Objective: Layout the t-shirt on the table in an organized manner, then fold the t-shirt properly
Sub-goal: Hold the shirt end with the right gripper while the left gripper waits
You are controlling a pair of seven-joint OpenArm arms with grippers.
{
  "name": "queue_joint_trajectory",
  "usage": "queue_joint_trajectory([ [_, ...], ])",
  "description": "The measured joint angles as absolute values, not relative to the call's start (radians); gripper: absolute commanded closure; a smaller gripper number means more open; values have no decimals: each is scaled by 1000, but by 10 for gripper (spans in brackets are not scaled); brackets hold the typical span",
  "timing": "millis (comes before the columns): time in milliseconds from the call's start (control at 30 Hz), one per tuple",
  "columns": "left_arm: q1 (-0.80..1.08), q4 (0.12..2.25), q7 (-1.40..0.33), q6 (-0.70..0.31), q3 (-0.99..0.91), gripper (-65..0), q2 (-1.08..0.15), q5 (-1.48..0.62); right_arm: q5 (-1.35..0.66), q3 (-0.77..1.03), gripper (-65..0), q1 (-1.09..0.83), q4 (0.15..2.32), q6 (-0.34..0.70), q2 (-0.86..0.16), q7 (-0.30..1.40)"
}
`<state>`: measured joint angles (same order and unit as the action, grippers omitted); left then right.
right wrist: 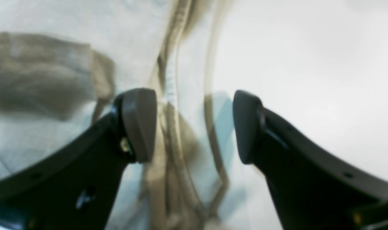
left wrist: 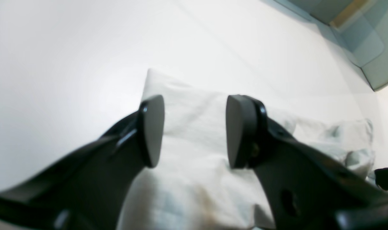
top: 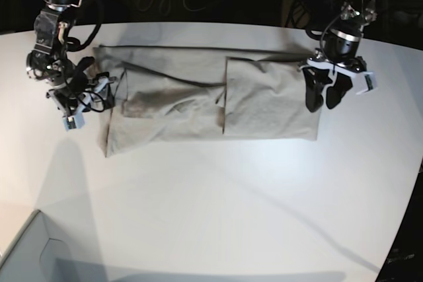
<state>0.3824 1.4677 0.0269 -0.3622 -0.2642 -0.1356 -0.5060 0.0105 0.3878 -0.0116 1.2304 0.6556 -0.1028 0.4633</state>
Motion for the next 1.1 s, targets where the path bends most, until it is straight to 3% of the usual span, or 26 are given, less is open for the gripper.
queue_joint_trajectory([
  [667, 379, 1464, 27, -362, -264, -303, -136, -505, 6, 384, -379, -11, 1232, 669, -94, 460],
  [833, 379, 1464, 27, -362, -264, -303, -136, -506, 6, 331, -325, -9, 1232, 669, -97, 459],
  [1100, 379, 1464, 27, -362, -264, -303, -136, -502, 10, 320, -354, 12, 1232, 670, -100, 475],
])
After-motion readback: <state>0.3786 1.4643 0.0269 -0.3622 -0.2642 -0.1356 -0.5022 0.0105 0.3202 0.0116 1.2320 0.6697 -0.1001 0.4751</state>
